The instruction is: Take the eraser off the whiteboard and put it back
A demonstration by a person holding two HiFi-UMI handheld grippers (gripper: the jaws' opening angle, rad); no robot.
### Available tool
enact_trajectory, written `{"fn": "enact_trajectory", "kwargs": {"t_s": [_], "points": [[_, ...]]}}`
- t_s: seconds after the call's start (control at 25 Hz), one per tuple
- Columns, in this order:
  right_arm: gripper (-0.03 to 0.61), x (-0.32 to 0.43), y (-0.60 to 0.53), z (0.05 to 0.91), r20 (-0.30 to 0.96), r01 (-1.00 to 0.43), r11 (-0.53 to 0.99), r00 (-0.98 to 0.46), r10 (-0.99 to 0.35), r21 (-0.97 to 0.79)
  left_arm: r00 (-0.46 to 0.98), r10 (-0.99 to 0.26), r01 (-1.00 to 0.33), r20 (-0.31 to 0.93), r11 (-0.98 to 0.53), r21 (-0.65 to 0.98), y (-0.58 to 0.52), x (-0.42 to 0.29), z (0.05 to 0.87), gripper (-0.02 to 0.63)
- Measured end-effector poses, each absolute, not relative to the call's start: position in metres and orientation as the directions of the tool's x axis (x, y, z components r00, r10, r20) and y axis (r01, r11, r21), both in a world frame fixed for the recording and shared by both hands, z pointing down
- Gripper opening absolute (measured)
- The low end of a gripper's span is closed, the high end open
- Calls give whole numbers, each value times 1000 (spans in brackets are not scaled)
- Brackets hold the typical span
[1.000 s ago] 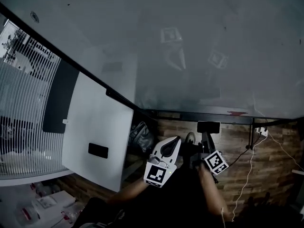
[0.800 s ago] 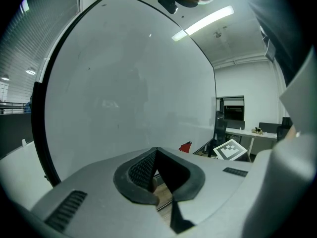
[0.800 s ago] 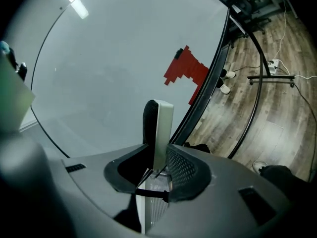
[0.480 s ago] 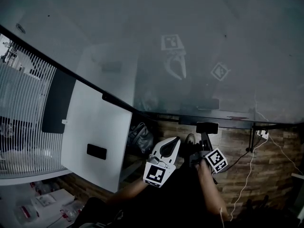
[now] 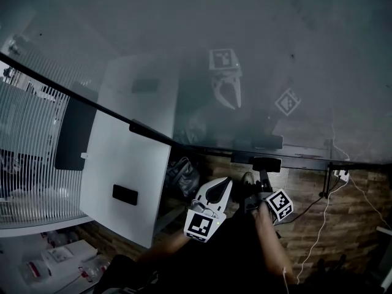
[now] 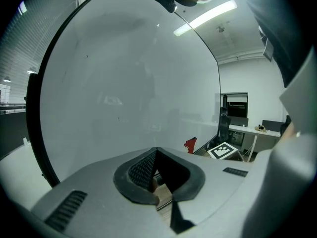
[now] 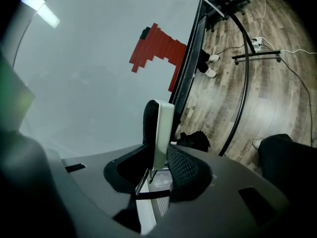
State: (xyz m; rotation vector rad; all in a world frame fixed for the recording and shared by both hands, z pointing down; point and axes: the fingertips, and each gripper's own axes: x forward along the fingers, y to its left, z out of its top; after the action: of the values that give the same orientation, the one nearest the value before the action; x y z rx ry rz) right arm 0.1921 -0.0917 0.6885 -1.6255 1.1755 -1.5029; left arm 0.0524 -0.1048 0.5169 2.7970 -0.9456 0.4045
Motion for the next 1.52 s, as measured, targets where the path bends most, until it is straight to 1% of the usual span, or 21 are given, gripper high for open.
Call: {"fn": "enact_trajectory", "kwargs": {"t_s": [0.6, 0.84, 1.16, 1.52], "points": [[135, 198, -109, 696, 401, -103, -394, -66, -914, -913, 747, -590, -634, 308, -771, 62, -118, 54, 515, -3], [137, 199, -109, 694, 368, -112, -360, -58, -928, -926, 740, -599, -642, 305, -765, 54, -117, 52, 515, -3], [179, 197, -105, 690, 329, -113, -321, -60, -942, -940, 733, -608, -649, 304, -759, 46, -110, 47, 514, -3], [186, 190, -100, 672, 304, -137, -295, -56, -951, -946, 736, -617, -654, 278, -755, 54, -106, 37, 504, -3]]}}
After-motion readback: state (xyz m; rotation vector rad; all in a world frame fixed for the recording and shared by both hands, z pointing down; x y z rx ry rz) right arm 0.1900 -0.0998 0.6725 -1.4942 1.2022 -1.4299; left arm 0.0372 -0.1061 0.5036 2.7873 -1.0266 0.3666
